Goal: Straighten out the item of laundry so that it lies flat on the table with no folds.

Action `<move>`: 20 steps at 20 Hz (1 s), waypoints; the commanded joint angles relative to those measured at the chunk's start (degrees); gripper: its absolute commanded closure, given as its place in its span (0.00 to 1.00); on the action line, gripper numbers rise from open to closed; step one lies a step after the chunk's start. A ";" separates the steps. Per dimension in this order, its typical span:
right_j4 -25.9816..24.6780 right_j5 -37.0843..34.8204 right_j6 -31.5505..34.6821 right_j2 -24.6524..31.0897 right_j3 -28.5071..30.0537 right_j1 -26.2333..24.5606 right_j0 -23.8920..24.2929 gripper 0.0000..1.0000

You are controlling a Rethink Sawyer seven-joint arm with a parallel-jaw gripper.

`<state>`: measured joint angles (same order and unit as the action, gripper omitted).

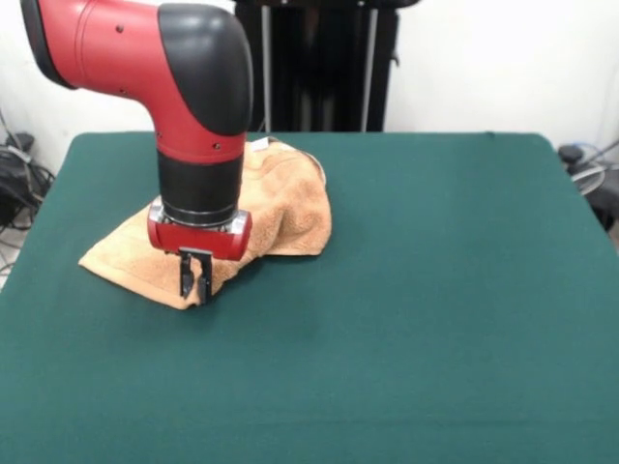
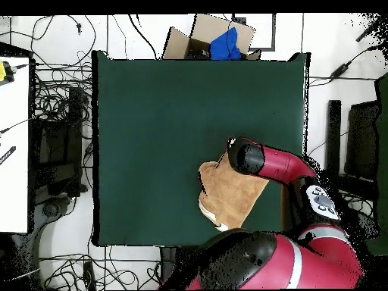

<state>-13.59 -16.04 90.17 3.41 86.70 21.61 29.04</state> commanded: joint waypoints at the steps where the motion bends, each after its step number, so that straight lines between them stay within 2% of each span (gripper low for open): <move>1: -3.71 -4.15 -2.39 6.41 -2.37 -1.30 -1.04 1.00; 20: -2.41 -3.49 0.79 5.29 -2.67 -1.74 -3.72 1.00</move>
<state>-13.62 -16.05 90.17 3.45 86.10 21.21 28.41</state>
